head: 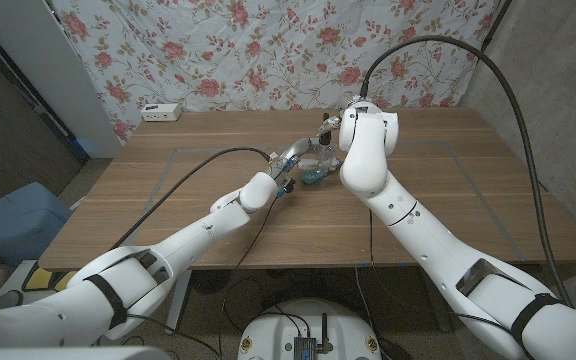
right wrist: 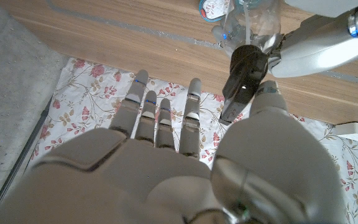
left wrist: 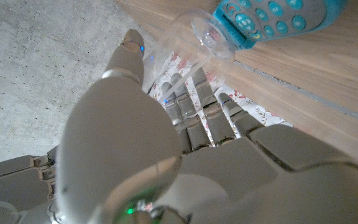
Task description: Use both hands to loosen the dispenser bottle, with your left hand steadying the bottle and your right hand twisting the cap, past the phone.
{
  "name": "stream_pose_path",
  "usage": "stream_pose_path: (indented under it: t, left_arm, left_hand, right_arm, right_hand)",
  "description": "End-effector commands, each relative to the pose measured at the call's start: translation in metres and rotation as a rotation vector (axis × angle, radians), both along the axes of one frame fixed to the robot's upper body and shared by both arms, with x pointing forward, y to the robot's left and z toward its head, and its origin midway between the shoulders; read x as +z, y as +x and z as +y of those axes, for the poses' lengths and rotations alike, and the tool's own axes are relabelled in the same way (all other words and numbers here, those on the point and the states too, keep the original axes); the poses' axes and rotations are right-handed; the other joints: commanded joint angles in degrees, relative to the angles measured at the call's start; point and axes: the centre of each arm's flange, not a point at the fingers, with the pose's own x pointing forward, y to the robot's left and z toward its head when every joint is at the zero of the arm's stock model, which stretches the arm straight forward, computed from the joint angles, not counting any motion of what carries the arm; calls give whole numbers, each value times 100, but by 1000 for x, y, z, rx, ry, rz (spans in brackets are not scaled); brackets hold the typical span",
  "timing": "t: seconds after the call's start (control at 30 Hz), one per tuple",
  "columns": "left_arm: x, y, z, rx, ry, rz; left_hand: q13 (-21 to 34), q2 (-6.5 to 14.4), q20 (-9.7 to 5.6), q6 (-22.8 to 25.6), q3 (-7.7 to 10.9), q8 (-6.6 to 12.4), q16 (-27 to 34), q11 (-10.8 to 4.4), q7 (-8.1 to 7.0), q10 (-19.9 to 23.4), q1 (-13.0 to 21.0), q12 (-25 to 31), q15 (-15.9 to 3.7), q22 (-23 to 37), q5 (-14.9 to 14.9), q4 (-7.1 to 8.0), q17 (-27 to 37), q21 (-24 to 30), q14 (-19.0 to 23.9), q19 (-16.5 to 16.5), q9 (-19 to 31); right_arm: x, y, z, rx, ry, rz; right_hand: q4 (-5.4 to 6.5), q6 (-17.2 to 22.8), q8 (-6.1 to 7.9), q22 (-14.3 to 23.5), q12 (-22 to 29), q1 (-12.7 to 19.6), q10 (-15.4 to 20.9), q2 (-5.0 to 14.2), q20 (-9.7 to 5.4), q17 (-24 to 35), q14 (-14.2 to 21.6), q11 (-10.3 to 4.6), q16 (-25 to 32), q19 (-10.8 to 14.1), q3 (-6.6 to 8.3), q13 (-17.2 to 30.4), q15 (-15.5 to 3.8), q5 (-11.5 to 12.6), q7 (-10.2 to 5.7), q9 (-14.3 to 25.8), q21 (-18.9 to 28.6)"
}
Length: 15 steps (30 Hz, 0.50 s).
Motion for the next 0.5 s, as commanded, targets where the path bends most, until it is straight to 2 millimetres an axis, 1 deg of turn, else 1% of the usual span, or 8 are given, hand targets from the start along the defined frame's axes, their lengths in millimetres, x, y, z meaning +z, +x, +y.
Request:
stream_pose_path:
  t: [0.03,0.07,0.17,0.23,0.3,0.33,0.5]
  left_arm:
    - [-1,1,1,-3,0,5]
    - [-1,1,1,-4,1,4]
    - [-1,1,1,-6,0,3]
    - [0,1,1,-7,2,2]
    - [0,1,0,-8,3,2]
    - [0,1,0,-9,2,2]
    - [-1,1,-1,-11,4,3]
  left_hand:
    - [36,841,-306,120,396,16,18,-124,-7,127,9,36,-647,8,29,342,24,-12,281,-2,-1]
    - [37,842,-303,118,395,15,18,-127,-5,127,5,37,-643,8,30,345,25,-12,280,0,-1]
    - [39,845,-301,113,397,13,14,-128,-5,129,0,38,-642,8,33,347,22,-12,280,-2,-1]
    - [36,846,-307,120,399,15,13,-145,-4,132,0,37,-642,8,36,346,21,-12,282,-1,-1]
    - [39,840,-311,135,397,21,15,-136,-9,136,-1,40,-647,8,37,344,21,-12,288,-1,-1]
    - [36,843,-303,129,396,19,19,-134,-8,142,-1,41,-641,8,37,345,26,-12,290,-3,-1]
    - [34,846,-309,136,395,21,23,-140,-10,150,-2,42,-643,8,41,344,32,-12,297,-2,0]
  right_arm:
    - [0,1,2,20,2,-15]
    - [0,1,1,24,2,-19]
    - [0,0,1,29,4,-27]
    - [0,0,0,41,11,-33]
    - [0,0,0,42,12,-35]
    - [-1,-1,0,50,22,-35]
    - [-1,-1,-2,71,42,-41]
  right_hand:
    - [-115,85,59,16,13,148,20,25,0,-7,102,-33,23,98,70,25,-23,-21,-85,32,17]
    - [-132,98,65,16,14,170,25,33,0,-7,109,-30,24,109,85,25,-27,-21,-99,35,18]
    - [-217,139,87,15,20,294,50,84,-6,-6,158,-96,35,163,168,26,-45,-19,-139,48,23]
    - [-263,180,106,14,18,364,51,113,-2,-5,179,-123,37,192,215,27,-51,-18,-192,55,24]
    - [-289,209,118,13,19,405,56,132,0,-4,190,-148,39,205,245,28,-88,-18,-227,58,23]
    - [-313,232,128,13,18,443,57,148,1,-4,193,-159,37,217,271,28,-92,-19,-272,62,22]
    - [-377,273,140,12,16,554,57,187,0,-2,197,-200,32,243,344,28,-134,-16,-332,58,18]
